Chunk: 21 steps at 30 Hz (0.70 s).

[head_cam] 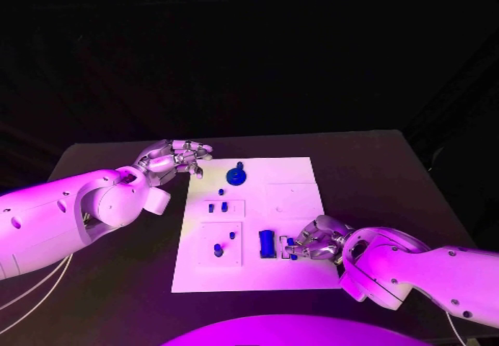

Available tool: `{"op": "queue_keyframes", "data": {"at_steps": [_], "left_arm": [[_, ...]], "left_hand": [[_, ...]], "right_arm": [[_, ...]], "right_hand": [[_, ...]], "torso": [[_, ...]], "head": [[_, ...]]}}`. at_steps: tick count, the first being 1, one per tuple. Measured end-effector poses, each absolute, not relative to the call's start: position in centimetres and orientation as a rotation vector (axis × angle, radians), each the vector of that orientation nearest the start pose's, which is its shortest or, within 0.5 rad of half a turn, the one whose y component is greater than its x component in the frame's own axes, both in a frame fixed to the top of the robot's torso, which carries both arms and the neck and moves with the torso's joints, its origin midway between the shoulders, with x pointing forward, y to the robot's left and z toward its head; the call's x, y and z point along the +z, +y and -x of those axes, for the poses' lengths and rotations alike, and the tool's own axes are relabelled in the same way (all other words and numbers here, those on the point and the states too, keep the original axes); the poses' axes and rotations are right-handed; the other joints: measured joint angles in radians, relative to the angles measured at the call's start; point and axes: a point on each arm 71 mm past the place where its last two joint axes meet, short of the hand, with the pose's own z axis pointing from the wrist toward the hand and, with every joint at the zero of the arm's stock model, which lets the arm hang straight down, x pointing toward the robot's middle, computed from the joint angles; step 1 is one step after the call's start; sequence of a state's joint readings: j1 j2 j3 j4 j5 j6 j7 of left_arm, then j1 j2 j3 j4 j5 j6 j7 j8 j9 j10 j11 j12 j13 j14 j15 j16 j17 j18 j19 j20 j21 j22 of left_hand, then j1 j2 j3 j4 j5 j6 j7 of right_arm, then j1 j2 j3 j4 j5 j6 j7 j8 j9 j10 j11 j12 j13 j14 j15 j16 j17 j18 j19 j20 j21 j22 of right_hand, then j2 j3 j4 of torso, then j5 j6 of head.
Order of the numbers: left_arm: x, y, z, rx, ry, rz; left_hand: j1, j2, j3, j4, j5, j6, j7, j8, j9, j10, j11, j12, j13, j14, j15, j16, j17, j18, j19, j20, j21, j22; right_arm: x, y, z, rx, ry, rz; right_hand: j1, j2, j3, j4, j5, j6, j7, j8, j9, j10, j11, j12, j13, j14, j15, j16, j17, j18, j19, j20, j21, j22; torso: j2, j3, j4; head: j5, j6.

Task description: Assemble the parts on the task board

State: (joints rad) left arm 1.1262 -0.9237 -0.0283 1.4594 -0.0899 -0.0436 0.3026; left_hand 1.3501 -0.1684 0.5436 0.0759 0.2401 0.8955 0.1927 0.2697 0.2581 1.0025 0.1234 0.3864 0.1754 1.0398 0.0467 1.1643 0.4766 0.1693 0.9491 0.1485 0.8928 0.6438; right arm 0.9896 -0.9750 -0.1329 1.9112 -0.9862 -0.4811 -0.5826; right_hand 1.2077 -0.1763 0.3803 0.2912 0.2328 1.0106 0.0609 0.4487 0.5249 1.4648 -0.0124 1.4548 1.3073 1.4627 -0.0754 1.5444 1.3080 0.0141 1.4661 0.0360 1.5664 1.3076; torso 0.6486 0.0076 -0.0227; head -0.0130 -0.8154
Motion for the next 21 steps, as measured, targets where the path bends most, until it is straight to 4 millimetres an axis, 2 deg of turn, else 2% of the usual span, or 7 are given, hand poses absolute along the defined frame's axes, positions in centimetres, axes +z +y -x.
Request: {"op": "queue_keyframes", "data": {"at_steps": [19, 21], "left_arm": [[-21.63, 25.39, -47.83, -1.588, 1.639, 1.098], [-21.63, 25.38, -47.83, -1.589, 1.639, 1.097]], "left_hand": [[0.0, 0.0, 0.0, 0.0, 0.0, 0.0, 0.0, 0.0, 0.0, 0.0, 0.0, 0.0, 0.0, 0.0, 0.0, 0.0, -0.001, 0.0, 0.0, 0.0, 0.0, -0.001], [0.0, 0.0, 0.0, 0.0, 0.0, 0.0, 0.0, 0.0, 0.0, 0.0, 0.0, 0.0, 0.0, 0.0, 0.0, 0.0, -0.001, 0.0, 0.0, 0.0, 0.0, -0.001]], "right_arm": [[-28.62, -17.83, -34.51, 0.585, 2.208, -0.637], [-28.62, -17.81, -34.56, 0.584, 2.205, -0.632]], "right_hand": [[-0.009, 0.001, -0.009, -0.002, 0.0, 0.0, 0.0, 0.0, 0.001, 0.0, 0.0, 0.0, 0.001, 0.0, 0.0, 0.0, 0.0, 0.0, 0.0, 0.0, 0.0, 0.0], [-0.015, -0.005, -0.014, -0.003, -0.001, 0.0, 0.0, 0.001, 0.001, 0.0, 0.0, 0.0, 0.001, 0.0, 0.0, 0.0, 0.0, 0.0, 0.0, 0.0, 0.0, 0.0]], "torso": [[0.0, -0.0003, -0.0007], [0.0, -0.0003, -0.0007]], "head": [[0.004, -0.003], [0.004, -0.003]]}}
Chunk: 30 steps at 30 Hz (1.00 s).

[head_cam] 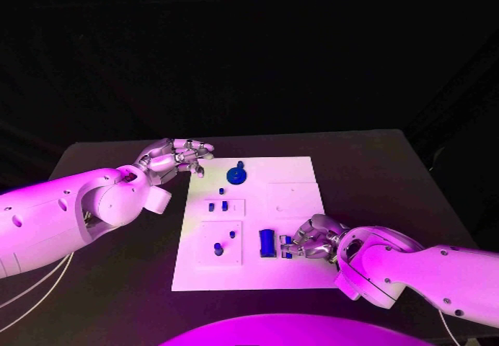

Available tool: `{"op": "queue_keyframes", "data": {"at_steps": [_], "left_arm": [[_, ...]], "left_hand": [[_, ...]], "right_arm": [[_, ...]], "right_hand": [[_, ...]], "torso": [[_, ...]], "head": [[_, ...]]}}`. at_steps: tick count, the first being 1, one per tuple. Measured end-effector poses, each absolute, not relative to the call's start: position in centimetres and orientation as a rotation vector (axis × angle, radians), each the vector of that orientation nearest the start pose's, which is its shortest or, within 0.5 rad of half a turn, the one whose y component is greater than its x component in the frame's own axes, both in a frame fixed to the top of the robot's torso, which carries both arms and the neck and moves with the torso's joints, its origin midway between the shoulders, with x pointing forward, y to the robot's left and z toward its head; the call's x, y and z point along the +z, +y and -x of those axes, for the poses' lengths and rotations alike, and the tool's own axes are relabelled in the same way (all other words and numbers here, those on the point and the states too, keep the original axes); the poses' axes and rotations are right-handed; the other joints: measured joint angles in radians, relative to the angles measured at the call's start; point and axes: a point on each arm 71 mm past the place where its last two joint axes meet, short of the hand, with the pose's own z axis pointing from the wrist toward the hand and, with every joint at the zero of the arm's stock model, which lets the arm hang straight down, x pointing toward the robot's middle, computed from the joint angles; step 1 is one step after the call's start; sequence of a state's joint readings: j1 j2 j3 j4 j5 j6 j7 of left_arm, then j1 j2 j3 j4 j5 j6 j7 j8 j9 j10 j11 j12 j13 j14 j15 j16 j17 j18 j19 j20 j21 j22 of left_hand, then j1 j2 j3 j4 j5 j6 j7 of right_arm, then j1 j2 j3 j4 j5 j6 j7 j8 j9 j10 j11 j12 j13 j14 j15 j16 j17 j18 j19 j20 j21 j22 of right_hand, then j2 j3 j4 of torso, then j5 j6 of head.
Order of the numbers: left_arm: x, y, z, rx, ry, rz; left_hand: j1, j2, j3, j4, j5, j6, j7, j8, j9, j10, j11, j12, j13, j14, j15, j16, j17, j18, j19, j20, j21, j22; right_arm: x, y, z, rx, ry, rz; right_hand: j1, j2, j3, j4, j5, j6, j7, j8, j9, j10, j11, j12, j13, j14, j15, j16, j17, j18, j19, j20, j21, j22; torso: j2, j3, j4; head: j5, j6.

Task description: Assemble the parts on the task board

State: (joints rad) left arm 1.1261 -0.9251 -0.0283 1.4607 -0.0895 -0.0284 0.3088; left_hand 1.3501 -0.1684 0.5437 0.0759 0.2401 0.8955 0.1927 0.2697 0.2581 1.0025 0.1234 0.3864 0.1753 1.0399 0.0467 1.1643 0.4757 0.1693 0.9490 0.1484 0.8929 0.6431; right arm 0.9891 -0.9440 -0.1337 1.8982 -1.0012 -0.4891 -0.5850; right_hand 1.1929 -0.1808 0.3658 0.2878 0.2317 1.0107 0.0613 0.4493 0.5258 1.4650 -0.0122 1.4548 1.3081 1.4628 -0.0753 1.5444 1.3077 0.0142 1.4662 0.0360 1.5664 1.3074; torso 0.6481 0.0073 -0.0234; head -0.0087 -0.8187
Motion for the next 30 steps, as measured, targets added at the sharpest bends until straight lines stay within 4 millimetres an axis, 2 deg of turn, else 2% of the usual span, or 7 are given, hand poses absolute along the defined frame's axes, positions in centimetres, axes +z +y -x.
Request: {"op": "queue_keyframes", "data": {"at_steps": [4, 10, 20, 30], "left_arm": [[-21.63, 25.38, -47.82, -1.59, 1.639, 1.097], [-21.63, 25.39, -47.82, -1.59, 1.64, 1.097], [-21.64, 25.42, -47.81, -1.589, 1.641, 1.098], [-21.65, 25.45, -47.81, -1.588, 1.643, 1.099]], "left_hand": [[0.0, 0.0, 0.0, 0.0, 0.0, 0.0, 0.0, 0.0, 0.0, 0.0, 0.0, 0.0, 0.0, 0.0, 0.0, 0.0, 0.0, 0.0, 0.0, 0.0, 0.0, 0.0], [0.0, 0.0, 0.0, 0.0, 0.0, 0.0, 0.0, 0.0, 0.0, 0.0, 0.0, 0.0, 0.0, 0.0, 0.0, 0.0, 0.0, 0.0, 0.0, 0.0, 0.0, 0.0], [0.0, 0.0, 0.003, 0.003, 0.0, 0.0, 0.0, 0.0, 0.0, 0.0, 0.0, 0.0, 0.0, 0.0, 0.0, 0.0, 0.0, 0.0, 0.0, 0.0, 0.0, -0.001], [0.0, 0.0, 0.003, 0.003, 0.0, 0.0, 0.0, 0.0, 0.0, 0.0, 0.0, 0.0, 0.0, 0.0, 0.0, 0.0, 0.0, 0.0, 0.0, 0.0, 0.0, -0.001]], "right_arm": [[-28.63, -17.79, -34.71, 0.58, 2.197, -0.618], [-28.59, -17.72, -34.83, 0.578, 2.188, -0.6], [-28.52, -17.65, -34.83, 0.578, 2.181, -0.579], [-28.43, -17.64, -34.8, 0.578, 2.177, -0.565]], "right_hand": [[-0.016, -0.016, -0.022, 0.003, -0.02, 0.0, 0.0, 0.0, -0.001, 0.0, 0.0, 0.0, 0.0, 0.0, 0.0, 0.0, 0.0, 0.0, 0.0, 0.0, 0.0, 0.0], [-0.043, -0.032, -0.064, 0.002, -0.025, 0.0, 0.0, 0.0, -0.002, 0.0, 0.0, 0.0, 0.0, 0.0, 0.0, 0.0, 0.0, 0.0, 0.0, 0.0, 0.0, 0.0], [-0.047, -0.036, -0.094, 0.005, -0.029, 0.0, 0.0, 0.0, -0.002, 0.0, 0.0, 0.0, 0.0, 0.0, 0.0, 0.0, 0.0, 0.0, 0.0, 0.0, 0.0, 0.0], [-0.055, -0.028, -0.119, 0.005, -0.033, 0.0, 0.0, 0.0, -0.002, 0.0, 0.0, 0.0, 0.0, 0.0, 0.0, 0.0, 0.0, 0.0, 0.0, 0.0, 0.0, 0.001]], "torso": [[0.0, 0.0, -0.0001], [0.0, 0.0002, -0.0001], [0.0, 0.0002, -0.0003], [0.0, 0.0, -0.0004]], "head": [[0.001, 0.0], [0.002, 0.0], [0.004, -0.002], [0.005, -0.004]]}}
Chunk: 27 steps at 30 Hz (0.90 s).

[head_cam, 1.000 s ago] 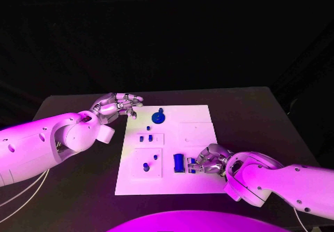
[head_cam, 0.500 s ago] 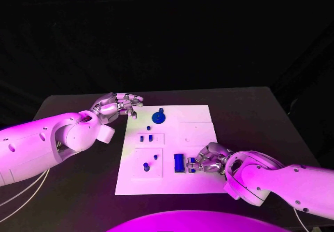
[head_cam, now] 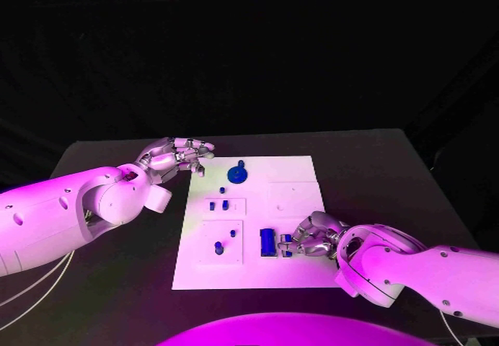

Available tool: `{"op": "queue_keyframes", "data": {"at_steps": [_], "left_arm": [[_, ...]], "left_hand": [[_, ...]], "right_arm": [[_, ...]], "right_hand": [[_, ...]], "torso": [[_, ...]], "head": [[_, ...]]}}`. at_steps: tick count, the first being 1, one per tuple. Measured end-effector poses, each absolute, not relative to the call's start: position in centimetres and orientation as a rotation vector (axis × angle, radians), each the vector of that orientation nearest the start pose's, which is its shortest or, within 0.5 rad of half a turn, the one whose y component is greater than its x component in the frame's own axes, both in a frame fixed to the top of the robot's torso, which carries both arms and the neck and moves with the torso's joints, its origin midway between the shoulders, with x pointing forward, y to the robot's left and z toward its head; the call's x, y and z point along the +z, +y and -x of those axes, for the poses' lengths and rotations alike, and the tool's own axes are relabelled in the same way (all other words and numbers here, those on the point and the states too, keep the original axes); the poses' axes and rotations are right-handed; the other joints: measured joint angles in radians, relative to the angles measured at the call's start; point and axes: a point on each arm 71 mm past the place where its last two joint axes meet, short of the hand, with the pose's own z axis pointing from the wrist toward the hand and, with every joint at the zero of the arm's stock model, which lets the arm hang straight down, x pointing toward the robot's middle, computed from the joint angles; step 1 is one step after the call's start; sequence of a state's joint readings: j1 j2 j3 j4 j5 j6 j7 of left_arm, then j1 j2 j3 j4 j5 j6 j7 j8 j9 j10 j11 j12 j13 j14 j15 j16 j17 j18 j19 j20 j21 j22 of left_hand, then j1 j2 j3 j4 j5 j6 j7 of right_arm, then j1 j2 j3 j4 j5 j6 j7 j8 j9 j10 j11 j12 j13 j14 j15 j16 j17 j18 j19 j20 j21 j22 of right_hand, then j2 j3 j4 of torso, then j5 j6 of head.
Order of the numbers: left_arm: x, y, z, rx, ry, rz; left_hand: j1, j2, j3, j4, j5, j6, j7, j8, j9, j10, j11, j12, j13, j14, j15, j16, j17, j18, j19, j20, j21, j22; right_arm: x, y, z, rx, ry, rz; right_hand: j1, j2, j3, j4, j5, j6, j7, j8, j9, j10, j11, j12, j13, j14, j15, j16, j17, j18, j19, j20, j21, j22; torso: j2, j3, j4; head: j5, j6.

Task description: Assemble the parts on the task board

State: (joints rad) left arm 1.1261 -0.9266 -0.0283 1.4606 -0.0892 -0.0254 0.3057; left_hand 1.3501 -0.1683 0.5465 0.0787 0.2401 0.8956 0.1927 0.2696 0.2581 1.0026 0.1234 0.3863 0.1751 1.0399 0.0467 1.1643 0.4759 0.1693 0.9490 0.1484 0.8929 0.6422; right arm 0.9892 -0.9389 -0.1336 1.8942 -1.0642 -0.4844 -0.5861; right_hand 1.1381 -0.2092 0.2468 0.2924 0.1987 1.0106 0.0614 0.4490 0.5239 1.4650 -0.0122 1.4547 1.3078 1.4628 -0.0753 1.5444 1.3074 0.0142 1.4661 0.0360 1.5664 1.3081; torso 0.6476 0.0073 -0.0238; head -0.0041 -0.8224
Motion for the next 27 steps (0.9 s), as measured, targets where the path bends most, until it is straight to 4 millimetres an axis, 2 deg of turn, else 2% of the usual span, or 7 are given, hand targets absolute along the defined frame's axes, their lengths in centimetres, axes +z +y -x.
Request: {"op": "queue_keyframes", "data": {"at_steps": [15, 27], "left_arm": [[-21.67, 25.52, -47.82, -1.585, 1.645, 1.101], [-21.69, 25.56, -47.83, -1.583, 1.646, 1.103]], "left_hand": [[0.0, 0.0, 0.0, 0.0, 0.0, 0.0, 0.0, 0.0, 0.0, 0.0, 0.0, 0.0, 0.0, 0.0, 0.0, 0.0, 0.0, 0.0, 0.0, 0.0, 0.0, 0.0], [0.0, 0.0, 0.0, 0.0, 0.0, 0.0, 0.0, 0.0, 0.0, 0.0, 0.0, 0.0, 0.0, 0.0, 0.0, 0.0, 0.0, 0.0, 0.0, 0.0, 0.0, 0.0]], "right_arm": [[-27.85, -17.55, -34.45, 0.585, 2.151, -0.511], [-27.49, -17.96, -34.66, 0.559, 2.101, -0.424]], "right_hand": [[-0.004, 0.004, -0.008, -0.003, 0.0, 0.0, 0.0, 0.0, 0.0, 0.0, 0.0, 0.0, 0.0, 0.0, 0.0, 0.0, 0.0, 0.0, 0.0, 0.0, 0.0, 0.0], [0.01, 0.018, -0.011, -0.005, 0.0, 0.0, 0.0, 0.0, 0.0, 0.0, 0.0, 0.0, 0.0, 0.0, 0.0, 0.0, 0.0, 0.0, 0.0, 0.0, 0.0, 0.0]], "torso": [[0.0, 0.0004, -0.0004], [0.0, 0.0008, -0.0001]], "head": [[0.006, 0.003], [0.006, 0.003]]}}
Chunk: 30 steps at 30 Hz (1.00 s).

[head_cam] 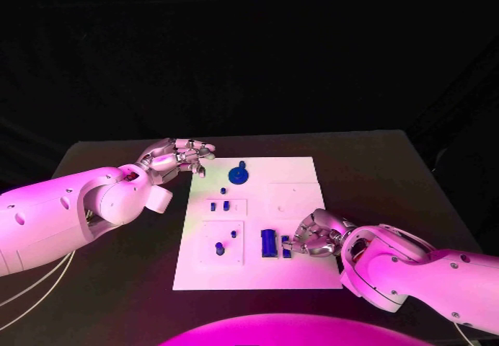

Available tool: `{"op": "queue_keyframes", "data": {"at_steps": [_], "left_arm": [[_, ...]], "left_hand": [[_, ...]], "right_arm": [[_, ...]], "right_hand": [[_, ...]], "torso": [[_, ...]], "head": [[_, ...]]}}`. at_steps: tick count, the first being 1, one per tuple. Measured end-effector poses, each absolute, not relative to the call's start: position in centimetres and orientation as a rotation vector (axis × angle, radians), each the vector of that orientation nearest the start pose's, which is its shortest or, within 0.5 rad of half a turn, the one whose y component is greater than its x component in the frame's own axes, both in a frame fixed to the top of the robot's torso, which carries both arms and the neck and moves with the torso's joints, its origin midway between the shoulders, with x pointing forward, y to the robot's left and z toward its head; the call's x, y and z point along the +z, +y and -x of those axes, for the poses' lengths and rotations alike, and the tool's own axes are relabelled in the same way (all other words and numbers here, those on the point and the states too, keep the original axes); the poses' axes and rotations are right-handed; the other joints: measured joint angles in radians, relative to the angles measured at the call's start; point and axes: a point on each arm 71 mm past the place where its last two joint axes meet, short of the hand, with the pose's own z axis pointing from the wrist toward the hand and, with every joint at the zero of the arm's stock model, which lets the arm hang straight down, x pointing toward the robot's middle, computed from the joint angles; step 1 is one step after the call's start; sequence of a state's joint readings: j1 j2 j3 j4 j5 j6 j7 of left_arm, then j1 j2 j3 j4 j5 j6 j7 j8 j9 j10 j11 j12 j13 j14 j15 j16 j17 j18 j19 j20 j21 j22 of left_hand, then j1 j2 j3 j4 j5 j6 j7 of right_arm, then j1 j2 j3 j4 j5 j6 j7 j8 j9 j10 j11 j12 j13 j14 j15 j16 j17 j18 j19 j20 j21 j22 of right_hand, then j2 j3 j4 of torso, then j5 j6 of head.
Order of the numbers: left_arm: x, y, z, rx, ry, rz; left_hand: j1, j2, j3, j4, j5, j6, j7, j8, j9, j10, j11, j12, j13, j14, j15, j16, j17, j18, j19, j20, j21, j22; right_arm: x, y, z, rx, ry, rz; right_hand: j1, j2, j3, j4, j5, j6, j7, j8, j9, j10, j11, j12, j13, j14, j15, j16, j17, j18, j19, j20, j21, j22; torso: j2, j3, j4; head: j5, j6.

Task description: Assemble the parts on the task board

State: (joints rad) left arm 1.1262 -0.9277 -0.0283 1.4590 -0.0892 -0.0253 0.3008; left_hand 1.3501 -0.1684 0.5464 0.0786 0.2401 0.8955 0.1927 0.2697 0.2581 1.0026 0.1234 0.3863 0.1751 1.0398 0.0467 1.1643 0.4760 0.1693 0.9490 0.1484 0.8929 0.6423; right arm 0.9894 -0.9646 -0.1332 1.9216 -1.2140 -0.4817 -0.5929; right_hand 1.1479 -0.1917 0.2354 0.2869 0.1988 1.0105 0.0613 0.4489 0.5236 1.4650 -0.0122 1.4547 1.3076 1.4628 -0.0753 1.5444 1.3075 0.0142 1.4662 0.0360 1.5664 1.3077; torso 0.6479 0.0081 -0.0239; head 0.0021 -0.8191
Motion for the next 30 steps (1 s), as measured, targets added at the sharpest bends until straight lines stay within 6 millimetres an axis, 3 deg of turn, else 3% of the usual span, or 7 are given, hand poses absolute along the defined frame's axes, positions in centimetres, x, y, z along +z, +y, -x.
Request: {"op": "queue_keyframes", "data": {"at_steps": [5, 15, 30], "left_arm": [[-21.7, 25.56, -47.83, -1.582, 1.647, 1.103], [-21.71, 25.58, -47.84, -1.58, 1.648, 1.104], [-21.73, 25.7, -47.82, -1.576, 1.649, 1.106]], "left_hand": [[0.0, 0.0, 0.0, 0.0, 0.0, 0.0, 0.0, 0.0, 0.0, 0.0, 0.0, 0.0, 0.0, 0.0, 0.0, 0.0, 0.0, 0.0, 0.0, 0.0, 0.0, 0.0], [0.0, 0.0, 0.0, 0.0, 0.0, 0.0, 0.0, 0.0, 0.0, 0.0, 0.0, 0.0, 0.0, 0.0, 0.0, 0.0, -0.001, 0.0, 0.0, 0.0, -0.004, -0.001], [0.0, 0.0, 0.003, 0.003, 0.0, 0.0, 0.0, 0.0, 0.0, 0.0, 0.0, 0.004, 0.0, 0.0, 0.0, 0.0, -0.001, 0.0, 0.003, -0.003, -0.004, -0.001]], "right_arm": [[-27.46, -18.03, -34.73, 0.551, 2.094, -0.397], [-27.62, -17.6, -34.69, 0.553, 2.111, -0.357], [-28.3, -17.59, -35.09, 0.532, 2.136, -0.34]], "right_hand": [[0.054, 0.0, -0.008, -0.003, 0.0, 0.0, 0.0, -0.004, -0.001, 0.0, 0.0, 0.0, 0.0, 0.0, 0.0, 0.0, 0.001, 0.0, 0.0, 0.0, 0.0, 0.0], [0.062, -0.007, -0.022, 0.0, -0.018, 0.0, 0.0, -0.004, -0.002, 0.0, 0.0, 0.0, 0.0, 0.0, 0.0, 0.0, 0.0, 0.0, 0.0, 0.0, 0.0, 0.0], [0.109, 0.006, -0.026, -0.004, -0.034, 0.0, 0.0, -0.003, -0.003, 0.0, 0.0, 0.0, 0.0, 0.0, 0.0, 0.0, 0.0, 0.0, 0.0, 0.0, 0.0, 0.0]], "torso": [[0.0, 0.0, -0.0001], [0.0, -0.0004, 0.0002], [0.0, -0.0007, 0.0005]], "head": [[0.0, 0.0], [-0.001, -0.003], [0.002, -0.007]]}}
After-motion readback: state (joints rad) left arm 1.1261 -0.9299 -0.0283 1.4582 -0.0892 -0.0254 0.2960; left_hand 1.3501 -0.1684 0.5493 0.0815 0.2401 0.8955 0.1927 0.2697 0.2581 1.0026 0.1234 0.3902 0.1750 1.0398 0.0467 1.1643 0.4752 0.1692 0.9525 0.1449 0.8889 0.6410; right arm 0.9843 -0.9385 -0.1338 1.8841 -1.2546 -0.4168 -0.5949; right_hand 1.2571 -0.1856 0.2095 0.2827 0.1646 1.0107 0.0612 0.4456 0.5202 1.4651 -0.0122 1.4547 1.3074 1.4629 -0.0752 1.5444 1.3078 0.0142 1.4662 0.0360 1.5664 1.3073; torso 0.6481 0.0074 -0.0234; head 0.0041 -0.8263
